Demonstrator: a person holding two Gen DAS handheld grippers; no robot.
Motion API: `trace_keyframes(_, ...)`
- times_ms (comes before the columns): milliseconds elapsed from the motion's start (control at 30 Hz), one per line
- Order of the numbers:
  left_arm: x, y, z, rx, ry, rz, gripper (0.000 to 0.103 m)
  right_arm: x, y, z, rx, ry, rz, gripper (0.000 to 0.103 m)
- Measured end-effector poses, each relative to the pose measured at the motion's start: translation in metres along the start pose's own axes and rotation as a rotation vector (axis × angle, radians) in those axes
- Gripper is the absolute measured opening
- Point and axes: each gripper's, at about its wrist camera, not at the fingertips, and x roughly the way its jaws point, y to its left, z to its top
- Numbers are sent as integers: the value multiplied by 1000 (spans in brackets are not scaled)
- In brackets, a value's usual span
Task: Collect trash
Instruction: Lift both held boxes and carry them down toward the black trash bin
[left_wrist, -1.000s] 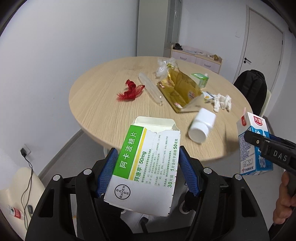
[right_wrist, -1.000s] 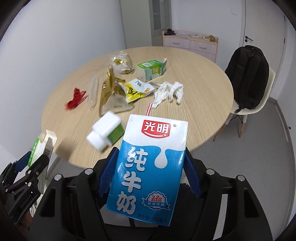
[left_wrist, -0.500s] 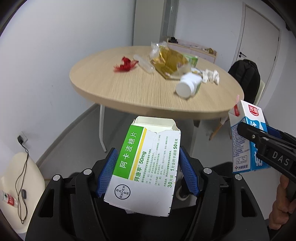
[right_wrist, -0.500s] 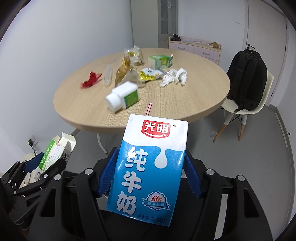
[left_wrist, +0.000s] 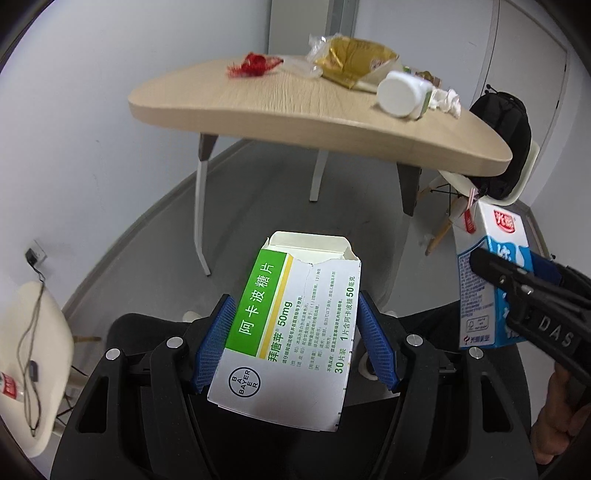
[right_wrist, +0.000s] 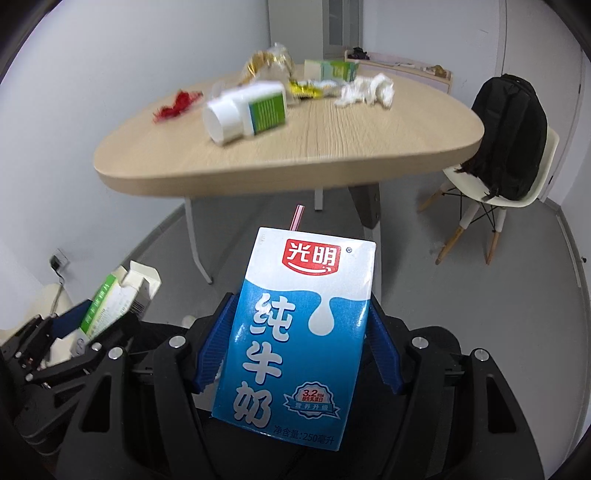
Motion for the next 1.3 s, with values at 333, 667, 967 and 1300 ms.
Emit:
trace_keyframes(333, 67, 14, -4, -19, 37, 0, 65, 74, 4, -15, -8, 75, 25, 65)
trace_keyframes(667, 140, 37, 8, -72, 104, 11, 65, 156, 12, -15, -26, 163, 41, 65)
trace_keyframes(967, 193, 52, 25, -87, 145, 40, 65, 226, 23, -10, -25, 238, 51, 65)
trace_keyframes(1300, 241, 79, 29, -105, 186, 74, 65, 292, 38, -4, -47, 323, 52, 66)
